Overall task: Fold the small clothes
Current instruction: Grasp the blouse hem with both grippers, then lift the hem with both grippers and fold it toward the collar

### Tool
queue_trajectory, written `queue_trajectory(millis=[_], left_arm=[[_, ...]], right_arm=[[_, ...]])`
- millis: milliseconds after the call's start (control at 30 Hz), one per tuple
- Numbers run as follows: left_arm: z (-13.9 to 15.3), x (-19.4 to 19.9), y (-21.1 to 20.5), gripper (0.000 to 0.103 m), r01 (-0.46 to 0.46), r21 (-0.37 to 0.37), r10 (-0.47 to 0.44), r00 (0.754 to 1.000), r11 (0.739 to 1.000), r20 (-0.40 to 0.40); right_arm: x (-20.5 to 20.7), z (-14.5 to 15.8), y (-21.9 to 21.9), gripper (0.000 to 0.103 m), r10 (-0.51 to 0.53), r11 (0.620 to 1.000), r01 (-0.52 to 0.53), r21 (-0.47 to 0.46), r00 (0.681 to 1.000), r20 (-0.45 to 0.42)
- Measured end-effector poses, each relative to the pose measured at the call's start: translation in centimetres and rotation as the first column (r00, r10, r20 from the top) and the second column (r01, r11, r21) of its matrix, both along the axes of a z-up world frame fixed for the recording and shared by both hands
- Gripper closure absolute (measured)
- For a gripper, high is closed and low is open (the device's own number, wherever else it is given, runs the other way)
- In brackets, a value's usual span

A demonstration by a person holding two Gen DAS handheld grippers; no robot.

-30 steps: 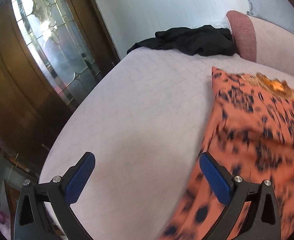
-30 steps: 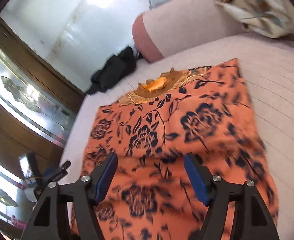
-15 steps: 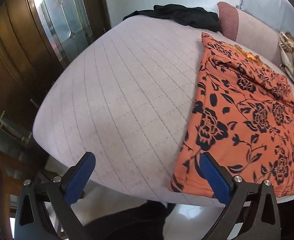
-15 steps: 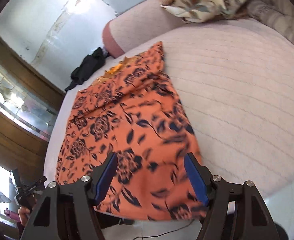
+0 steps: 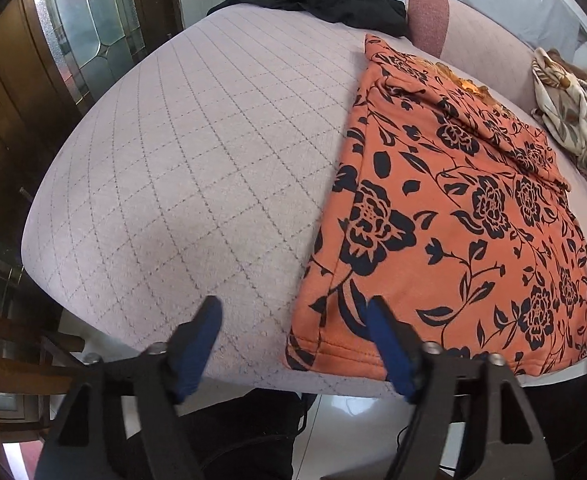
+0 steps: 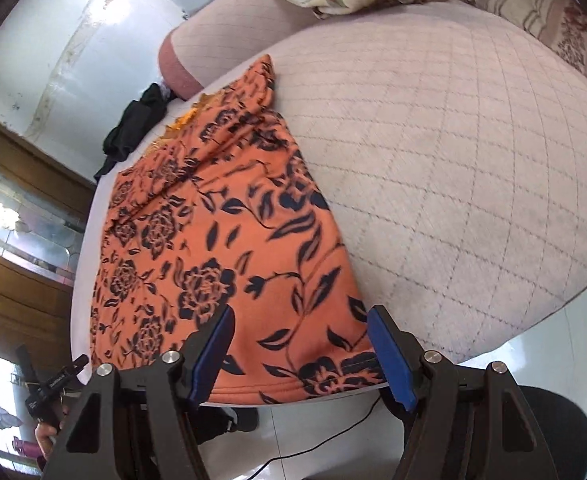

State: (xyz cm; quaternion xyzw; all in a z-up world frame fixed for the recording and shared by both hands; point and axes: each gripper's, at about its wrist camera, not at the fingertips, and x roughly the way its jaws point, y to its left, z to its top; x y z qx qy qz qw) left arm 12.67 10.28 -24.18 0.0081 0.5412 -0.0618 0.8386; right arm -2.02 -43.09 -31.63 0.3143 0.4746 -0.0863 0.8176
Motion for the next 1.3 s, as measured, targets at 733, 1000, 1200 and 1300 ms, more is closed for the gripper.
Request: queue_trajectory(millis=[733, 1000, 1200, 1300], left_arm=[[-2.9, 1.0, -1.0, 0.049, 0.057, -0.053, -0.063, 0.991, 0.997, -0.119], [-1.9, 2.1, -0.4, 0.092, 0.074, -0.182, -0.099, 0.986, 0.981, -0.136], [2.5, 4.5, 0.9, 0.092, 0.105, -0.338, -0.143, 0.986, 0.935, -0.088], [5.3, 7.2, 0.5, 0.092, 0.123, -0.36, -0.15, 0.987, 0.925, -0.048]], right_arm=[[1.4, -3.0, 2.8, 0.078, 0.113, 0.992, -0.118, -0.051, 0.988, -0.101], [1.4, -1.5, 3.4, 0.094, 0.196, 0.978, -0.199, -0.064, 0.979, -0.05], [2.6, 2.8, 2.0, 0.094, 0.212, 0.975, -0.217, 0.055, 0.973, 0.093], [4.7, 5.2, 0.7, 0.094, 0.194, 0.97, -0.215, 0.117, 0.966, 0.171]])
